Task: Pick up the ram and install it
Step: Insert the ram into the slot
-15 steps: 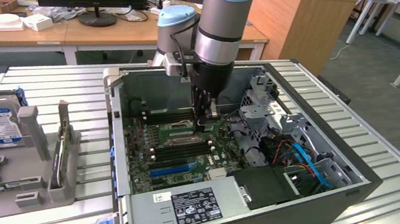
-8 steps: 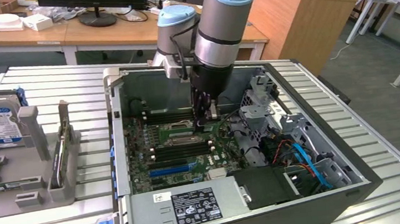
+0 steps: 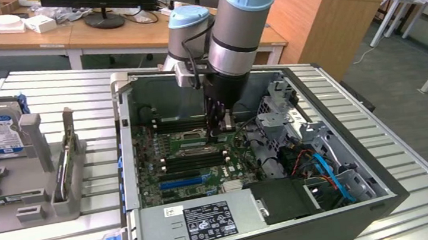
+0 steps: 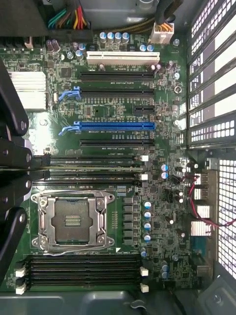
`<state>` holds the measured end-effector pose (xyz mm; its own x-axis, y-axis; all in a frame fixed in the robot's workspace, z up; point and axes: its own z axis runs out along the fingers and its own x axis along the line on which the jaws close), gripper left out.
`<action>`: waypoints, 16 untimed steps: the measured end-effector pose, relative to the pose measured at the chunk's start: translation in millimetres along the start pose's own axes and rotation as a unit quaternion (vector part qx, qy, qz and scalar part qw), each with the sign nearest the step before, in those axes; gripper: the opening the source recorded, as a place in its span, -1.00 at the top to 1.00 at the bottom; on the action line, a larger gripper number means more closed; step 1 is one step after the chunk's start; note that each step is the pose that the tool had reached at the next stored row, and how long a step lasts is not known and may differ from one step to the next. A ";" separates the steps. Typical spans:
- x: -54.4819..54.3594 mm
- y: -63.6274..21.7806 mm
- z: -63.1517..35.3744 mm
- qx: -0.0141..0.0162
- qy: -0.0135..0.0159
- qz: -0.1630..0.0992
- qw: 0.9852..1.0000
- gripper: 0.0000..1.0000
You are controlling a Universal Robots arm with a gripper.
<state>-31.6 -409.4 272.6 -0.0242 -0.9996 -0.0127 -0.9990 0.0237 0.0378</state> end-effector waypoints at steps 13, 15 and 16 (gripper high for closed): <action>0.1 0.0 0.6 -0.003 0.006 0.000 1.000 0.76; 0.1 0.0 0.6 -0.003 0.006 0.000 1.000 0.76; 0.1 -0.1 0.9 -0.003 0.006 0.000 1.000 0.76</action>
<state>-31.6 -409.4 271.6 -0.0242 -0.9997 0.0000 -0.9988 0.0241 0.0429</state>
